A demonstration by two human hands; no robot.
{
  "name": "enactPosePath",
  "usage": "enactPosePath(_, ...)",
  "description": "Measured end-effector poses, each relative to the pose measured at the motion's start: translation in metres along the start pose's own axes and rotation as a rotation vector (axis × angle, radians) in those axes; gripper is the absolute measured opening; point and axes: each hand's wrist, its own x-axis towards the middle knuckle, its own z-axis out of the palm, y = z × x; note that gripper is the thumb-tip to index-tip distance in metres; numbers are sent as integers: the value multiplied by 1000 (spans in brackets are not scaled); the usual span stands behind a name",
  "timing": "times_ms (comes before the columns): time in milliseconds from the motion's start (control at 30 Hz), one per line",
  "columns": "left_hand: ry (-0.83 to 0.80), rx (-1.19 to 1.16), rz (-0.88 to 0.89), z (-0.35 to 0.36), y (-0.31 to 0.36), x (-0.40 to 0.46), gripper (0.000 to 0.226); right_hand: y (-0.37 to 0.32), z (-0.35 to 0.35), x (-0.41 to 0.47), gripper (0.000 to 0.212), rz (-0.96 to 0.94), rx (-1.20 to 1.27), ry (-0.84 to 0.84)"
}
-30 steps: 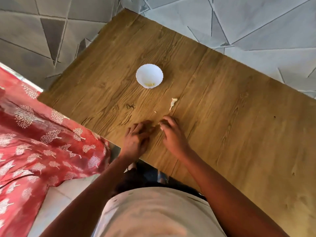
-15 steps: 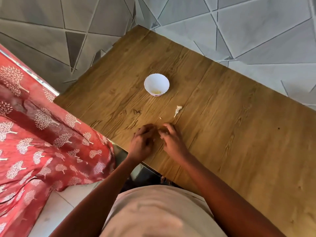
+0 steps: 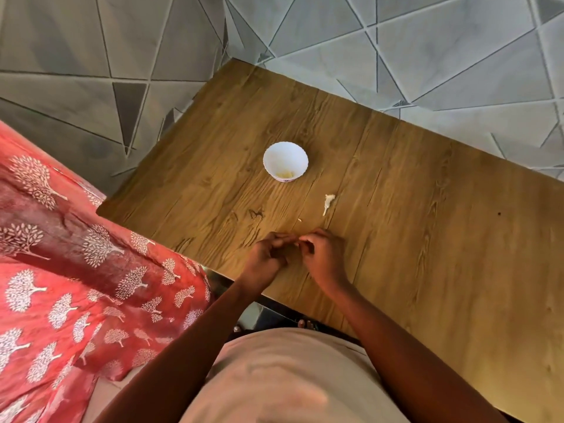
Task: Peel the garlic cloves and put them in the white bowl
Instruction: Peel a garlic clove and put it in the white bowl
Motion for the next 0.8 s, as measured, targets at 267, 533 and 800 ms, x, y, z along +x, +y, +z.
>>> enactPosePath(267,-67,-23,5,-4,0,1,65,12,3,1,14,17,-13,6)
enactPosePath(533,63,215,123,4,-7,-4,55,16,-11,3,35,-34,-215,33)
enactPosePath(800,180,563,331,7,-26,-13,38,31,0,-17,57,-522,-433,-258)
